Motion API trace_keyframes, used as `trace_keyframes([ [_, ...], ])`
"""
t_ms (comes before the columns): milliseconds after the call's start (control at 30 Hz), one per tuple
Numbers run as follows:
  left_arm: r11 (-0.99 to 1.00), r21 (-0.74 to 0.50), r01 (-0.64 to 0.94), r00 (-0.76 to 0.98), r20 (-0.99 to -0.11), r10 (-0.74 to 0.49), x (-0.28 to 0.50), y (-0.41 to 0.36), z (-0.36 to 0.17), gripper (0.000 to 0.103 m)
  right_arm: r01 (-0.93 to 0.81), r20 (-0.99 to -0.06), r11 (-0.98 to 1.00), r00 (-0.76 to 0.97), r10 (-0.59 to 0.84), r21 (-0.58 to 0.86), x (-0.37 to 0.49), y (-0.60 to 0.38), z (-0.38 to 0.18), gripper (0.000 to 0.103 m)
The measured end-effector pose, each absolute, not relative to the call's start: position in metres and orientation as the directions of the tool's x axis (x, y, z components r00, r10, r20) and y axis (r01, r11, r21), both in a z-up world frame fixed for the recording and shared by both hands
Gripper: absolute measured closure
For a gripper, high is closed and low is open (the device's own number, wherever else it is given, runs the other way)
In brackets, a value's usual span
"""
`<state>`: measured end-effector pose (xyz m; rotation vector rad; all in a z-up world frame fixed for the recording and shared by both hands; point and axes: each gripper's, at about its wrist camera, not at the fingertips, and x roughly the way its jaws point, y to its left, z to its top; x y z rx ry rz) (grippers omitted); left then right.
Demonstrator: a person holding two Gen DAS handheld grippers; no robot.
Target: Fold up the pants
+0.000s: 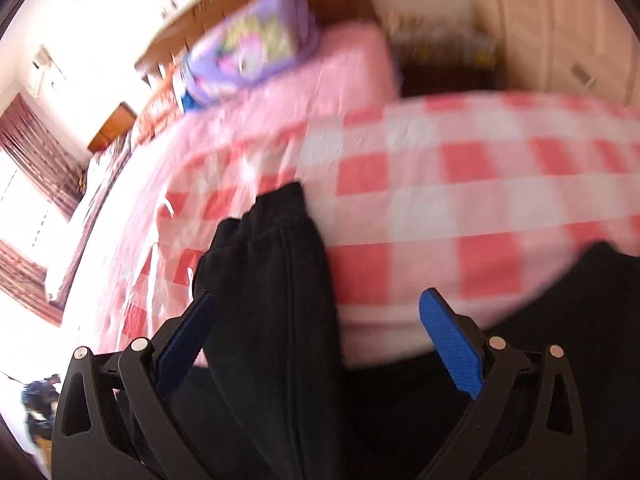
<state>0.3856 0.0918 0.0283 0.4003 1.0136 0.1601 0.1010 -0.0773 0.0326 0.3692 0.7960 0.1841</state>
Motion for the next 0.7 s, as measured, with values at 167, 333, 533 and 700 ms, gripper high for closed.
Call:
trace_keyframes([
  [167,0.953,0.295,0.064,0.373,-0.893,0.252,0.432,0.123,-0.013,0.028,0.033,-0.665,0.910,0.693,0.278,0.414,0.091,-0.093,0.028,0.014],
  [333,0.986,0.158,0.056,0.399,-0.909,0.123,0.433,0.153,-0.024,0.078,0.054,-0.654,0.895,0.702,0.281,0.442,0.091,-0.101,0.028,0.014],
  [533,0.999,-0.053,-0.011,0.617,-0.786,-0.035,0.374,0.220,0.033,0.096,0.037,-0.639,0.903,0.719,0.273,0.428,0.081,-0.104,0.034,0.014],
  [700,0.977,-0.197,-0.084,0.787,-0.615,-0.057,0.247,0.303,0.076,0.096,0.025,-0.641,0.895,0.707,0.299,0.445,0.091,-0.099,0.030,0.014],
])
